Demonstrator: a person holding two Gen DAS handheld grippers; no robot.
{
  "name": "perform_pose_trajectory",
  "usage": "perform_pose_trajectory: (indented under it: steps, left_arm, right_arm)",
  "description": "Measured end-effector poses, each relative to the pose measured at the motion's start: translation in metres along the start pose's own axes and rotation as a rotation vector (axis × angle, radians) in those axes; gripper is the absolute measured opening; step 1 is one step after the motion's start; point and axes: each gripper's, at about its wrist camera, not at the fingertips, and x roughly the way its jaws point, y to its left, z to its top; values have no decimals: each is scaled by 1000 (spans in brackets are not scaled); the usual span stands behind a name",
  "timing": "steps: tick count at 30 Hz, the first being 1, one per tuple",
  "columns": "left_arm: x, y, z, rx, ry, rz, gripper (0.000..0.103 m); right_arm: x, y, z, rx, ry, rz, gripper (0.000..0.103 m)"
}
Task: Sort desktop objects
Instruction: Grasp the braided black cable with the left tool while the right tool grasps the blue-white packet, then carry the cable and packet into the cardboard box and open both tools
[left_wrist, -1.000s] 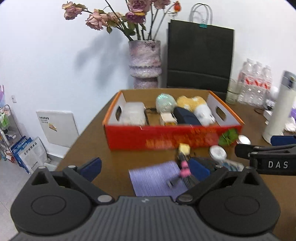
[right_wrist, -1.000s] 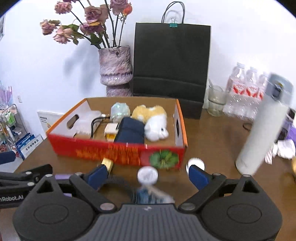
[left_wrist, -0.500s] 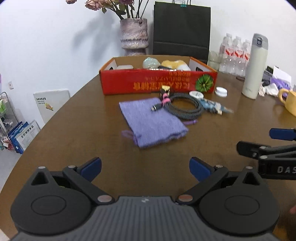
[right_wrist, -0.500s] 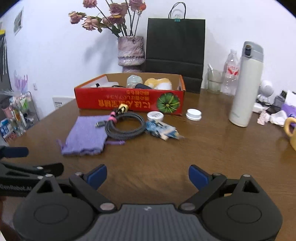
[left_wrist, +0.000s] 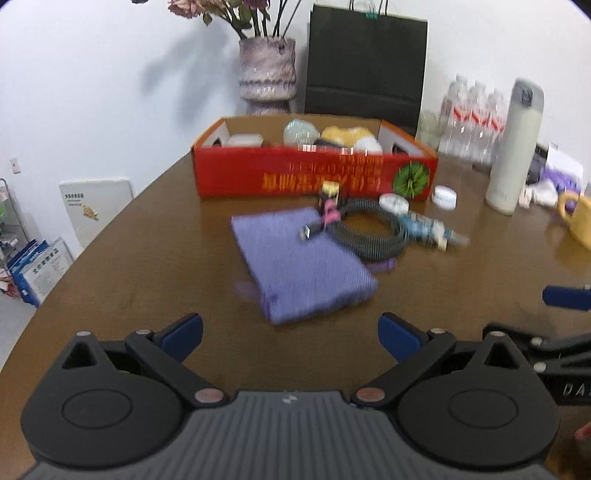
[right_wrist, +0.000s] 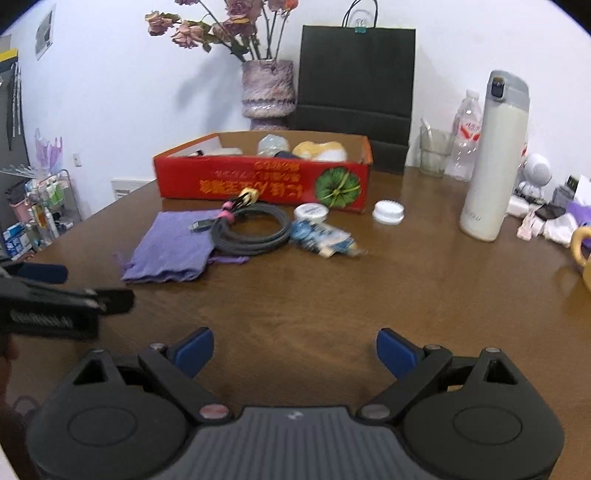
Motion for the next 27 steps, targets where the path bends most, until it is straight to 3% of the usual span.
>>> perform_pose_trajectory:
  steps: [2, 6, 9, 10, 11, 14, 15, 18, 19, 22, 23, 25, 26, 27]
  left_arm:
    - [6, -1, 16, 14, -39, -31, 103]
    - [31, -8, 47, 89, -78, -75, 77]
    - [59, -12, 66, 109, -62, -159, 79]
    - [70, -13, 73, 101, -49, -174, 79]
    - [80, -14, 78, 87, -35, -174, 79]
    - [109, -17, 89, 65, 0, -187, 77]
    - [119, -18, 91, 67, 16, -200, 71]
    - [142, -16, 85, 55, 93, -190, 29]
    - [140, -15, 81, 66, 57, -180, 23]
    - [136, -13, 81, 76, 57, -184, 20]
    - [133, -14, 81, 79, 55, -178, 20]
    - [124, -14, 81, 80, 32, -185, 19]
    - [120, -11, 82, 60, 32, -206, 19]
    - [117, -8, 84, 26, 40, -224, 19]
  right_arm:
    - [8, -11, 12, -5, -17, -26, 95]
    - [27, -22, 30, -57, -54, -50, 89]
    - [39, -29, 39, -69, -50, -37, 87]
    - [53, -37, 50, -55, -43, 9, 85]
    - [60, -40, 55, -50, -40, 25, 80]
    - [76, -45, 66, -50, -45, 50, 76]
    - [84, -46, 71, -53, -48, 63, 75]
    - [109, -48, 81, -54, -14, 90, 66]
    - [115, -47, 82, -51, -4, 99, 64]
    - [131, -47, 81, -39, 34, 140, 57]
    - [132, -46, 79, -46, 25, 145, 54]
    - [131, -42, 76, -69, 13, 141, 34]
    - [130, -42, 75, -64, 10, 145, 14]
    - [128, -42, 75, -58, 10, 139, 14]
